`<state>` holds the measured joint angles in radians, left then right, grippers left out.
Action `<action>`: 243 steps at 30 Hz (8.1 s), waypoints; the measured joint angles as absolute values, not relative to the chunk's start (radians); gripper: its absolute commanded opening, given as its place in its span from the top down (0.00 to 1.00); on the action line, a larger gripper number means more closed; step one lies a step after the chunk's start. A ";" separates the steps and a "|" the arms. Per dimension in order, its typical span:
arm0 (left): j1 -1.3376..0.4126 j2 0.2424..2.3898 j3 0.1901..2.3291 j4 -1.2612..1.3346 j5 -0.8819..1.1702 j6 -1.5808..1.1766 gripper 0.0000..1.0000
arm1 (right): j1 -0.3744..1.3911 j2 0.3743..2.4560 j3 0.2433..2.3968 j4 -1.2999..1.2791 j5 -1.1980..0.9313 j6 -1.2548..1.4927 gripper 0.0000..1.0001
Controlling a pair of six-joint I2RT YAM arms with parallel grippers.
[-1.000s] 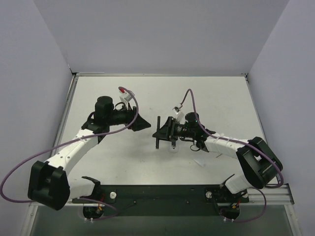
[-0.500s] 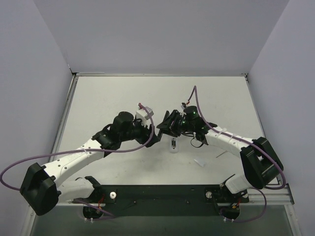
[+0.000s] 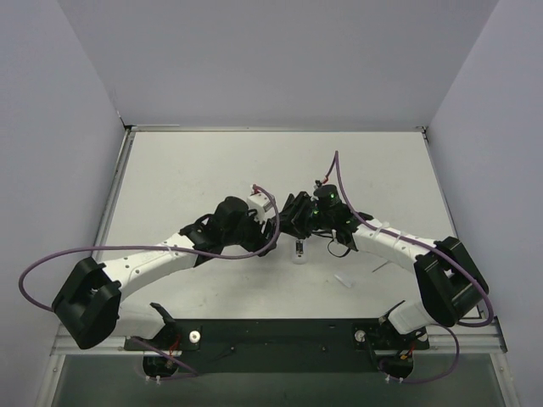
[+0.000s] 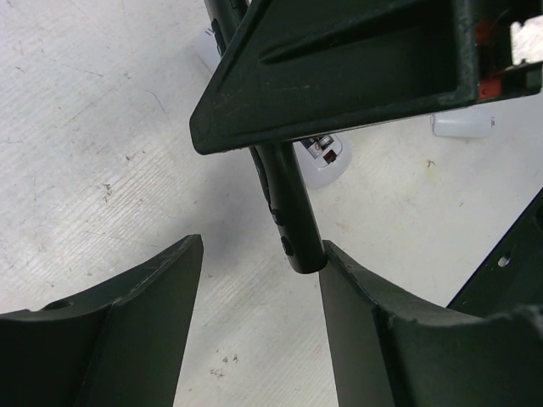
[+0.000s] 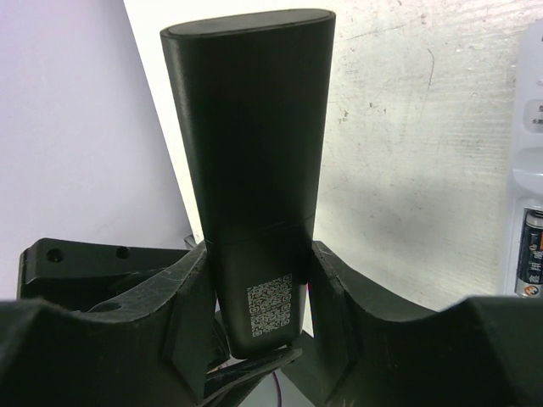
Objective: Unload the batteries from the remote control
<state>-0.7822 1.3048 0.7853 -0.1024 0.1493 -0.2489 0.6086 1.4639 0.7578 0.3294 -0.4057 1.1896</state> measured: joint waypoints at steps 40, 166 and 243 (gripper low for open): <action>-0.660 1.314 0.771 0.007 0.362 -0.388 1.00 | 0.605 1.215 0.659 0.314 -0.273 1.020 0.16; -0.331 1.233 0.539 0.095 0.957 -0.727 1.00 | 0.368 1.425 0.715 0.391 -0.733 0.526 0.68; 0.399 1.222 0.747 -0.039 0.326 -0.804 1.00 | 1.391 2.194 1.673 -0.448 0.011 0.772 0.90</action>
